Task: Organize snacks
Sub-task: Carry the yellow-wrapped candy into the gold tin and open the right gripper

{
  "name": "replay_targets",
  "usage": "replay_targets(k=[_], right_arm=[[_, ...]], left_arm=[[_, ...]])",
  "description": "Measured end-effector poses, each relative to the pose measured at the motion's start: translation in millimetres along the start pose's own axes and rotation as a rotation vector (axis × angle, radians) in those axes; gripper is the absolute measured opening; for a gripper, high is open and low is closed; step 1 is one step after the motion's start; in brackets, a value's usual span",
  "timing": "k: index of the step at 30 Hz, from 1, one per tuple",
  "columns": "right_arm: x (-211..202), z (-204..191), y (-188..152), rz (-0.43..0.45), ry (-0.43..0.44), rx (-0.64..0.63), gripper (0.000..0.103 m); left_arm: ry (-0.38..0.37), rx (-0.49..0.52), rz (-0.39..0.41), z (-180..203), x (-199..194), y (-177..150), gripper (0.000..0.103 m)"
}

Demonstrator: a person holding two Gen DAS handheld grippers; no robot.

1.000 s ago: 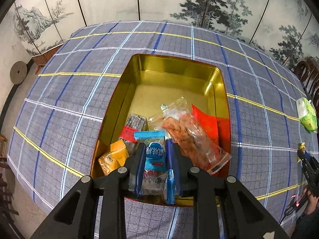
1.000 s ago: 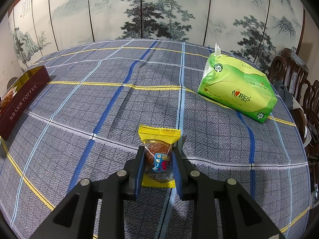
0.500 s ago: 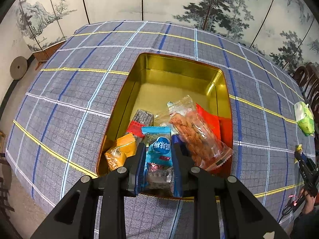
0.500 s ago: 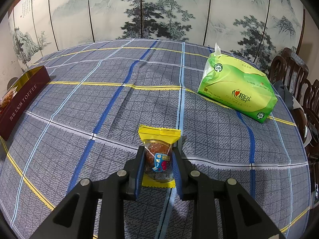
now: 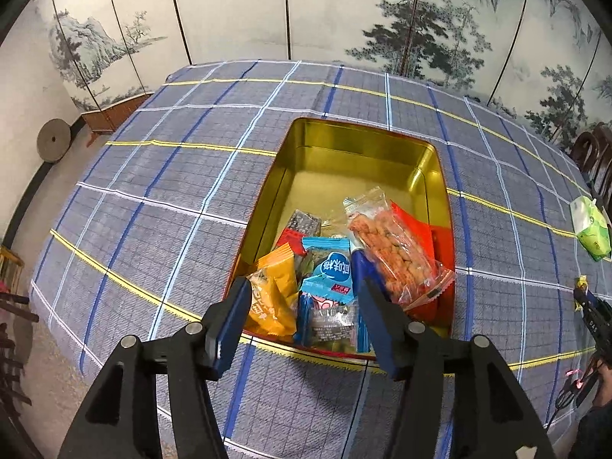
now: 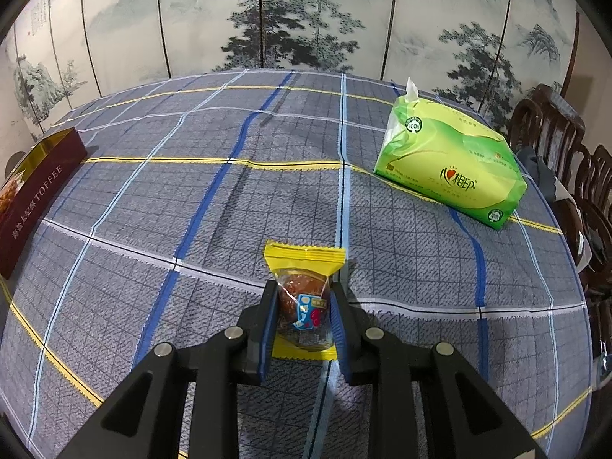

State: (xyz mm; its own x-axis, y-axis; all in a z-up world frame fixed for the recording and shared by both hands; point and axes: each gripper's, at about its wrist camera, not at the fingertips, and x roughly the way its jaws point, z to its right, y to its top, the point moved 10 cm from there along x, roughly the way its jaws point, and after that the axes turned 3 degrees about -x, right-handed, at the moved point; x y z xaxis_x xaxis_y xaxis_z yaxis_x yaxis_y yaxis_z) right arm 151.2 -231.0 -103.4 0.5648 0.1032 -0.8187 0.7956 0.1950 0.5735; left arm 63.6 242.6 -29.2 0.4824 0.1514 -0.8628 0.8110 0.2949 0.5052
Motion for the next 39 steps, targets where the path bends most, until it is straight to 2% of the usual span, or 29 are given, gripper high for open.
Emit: replay_targets(k=[7, 20, 23, 28, 39], right_arm=[[2, 1, 1, -0.016, -0.012, 0.033, 0.025], [0, -1, 6, -0.042, -0.063, 0.114, 0.025], [-6, -10, 12, -0.028, -0.039, 0.123, 0.025], [-18, -52, 30, -0.005, 0.041, 0.080, 0.025], [-44, -191, 63, 0.053, 0.224, -0.104, 0.025]], left_arm=[[0.025, 0.038, 0.024, 1, -4, -8, 0.064], [0.046, 0.052, 0.037, -9, -4, -16, 0.069], [0.056, 0.037, 0.035, -15, -2, -17, 0.071], [0.052, 0.013, 0.017, -24, 2, -23, 0.071], [0.078, 0.013, 0.009, -41, -1, -34, 0.071]])
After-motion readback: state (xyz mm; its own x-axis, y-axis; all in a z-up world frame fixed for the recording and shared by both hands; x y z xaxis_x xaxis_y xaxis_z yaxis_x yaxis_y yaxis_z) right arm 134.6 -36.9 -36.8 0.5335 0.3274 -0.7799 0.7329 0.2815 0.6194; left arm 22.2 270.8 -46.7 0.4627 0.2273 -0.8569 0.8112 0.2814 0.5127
